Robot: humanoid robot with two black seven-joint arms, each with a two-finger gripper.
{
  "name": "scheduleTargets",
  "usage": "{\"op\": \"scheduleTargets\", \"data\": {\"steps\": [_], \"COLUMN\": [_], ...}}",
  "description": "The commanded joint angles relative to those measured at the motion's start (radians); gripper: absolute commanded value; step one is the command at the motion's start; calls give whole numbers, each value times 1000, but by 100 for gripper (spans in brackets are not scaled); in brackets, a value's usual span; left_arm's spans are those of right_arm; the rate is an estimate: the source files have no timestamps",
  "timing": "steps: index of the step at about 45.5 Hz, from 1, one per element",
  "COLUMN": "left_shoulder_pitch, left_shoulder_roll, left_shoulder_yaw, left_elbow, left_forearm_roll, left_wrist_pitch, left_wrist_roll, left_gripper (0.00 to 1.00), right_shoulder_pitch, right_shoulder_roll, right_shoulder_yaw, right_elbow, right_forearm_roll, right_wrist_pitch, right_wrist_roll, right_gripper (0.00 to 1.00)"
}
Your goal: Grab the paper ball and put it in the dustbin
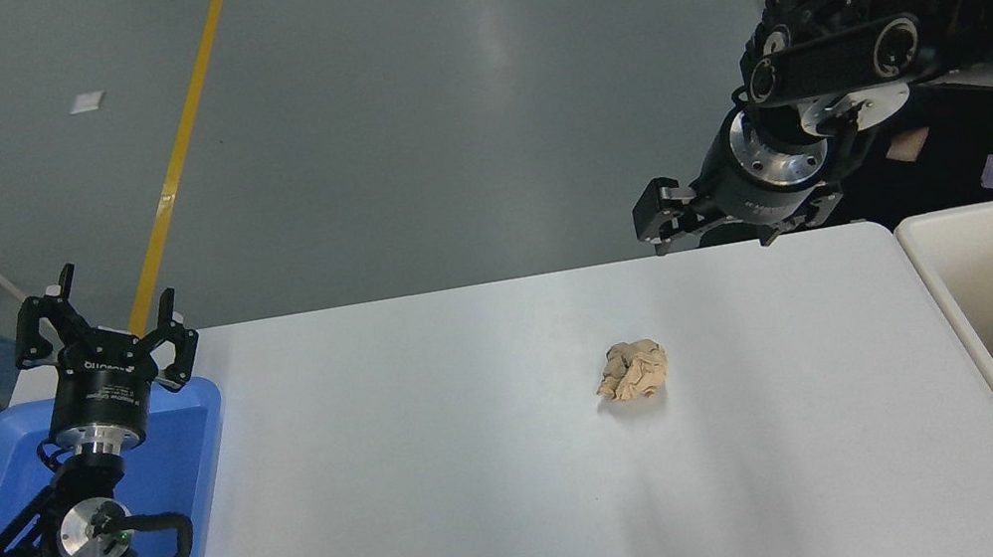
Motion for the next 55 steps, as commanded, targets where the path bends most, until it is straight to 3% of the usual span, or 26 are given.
{"op": "scheduleTargets", "data": {"steps": [1, 7, 30, 55], "left_shoulder_pitch": [0, 0, 0, 0], "left_shoulder_roll": [0, 0, 0, 0], "left_shoulder_yaw": [0, 0, 0, 0], "left_elbow": [0, 0, 0, 2], "left_forearm_roll": [0, 0, 0, 0], "left_wrist_pitch": [-2, 0, -2, -2], "left_wrist_roll": [0, 0, 0, 0], "left_gripper": [99, 99, 99, 99], "right_shoulder_pitch": [-157, -261, -550, -682], "right_shoulder_roll": [65, 71, 80, 80], "right_shoulder_yaw": [43, 115, 158, 383], "right_elbow": [-29, -81, -532, -571], "right_forearm_roll": [-61, -129, -135, -133], "right_wrist_pitch": [-101, -127, -153, -151], "right_wrist_roll": [0, -4, -12, -11], "right_gripper": [100, 100, 100, 100]}}
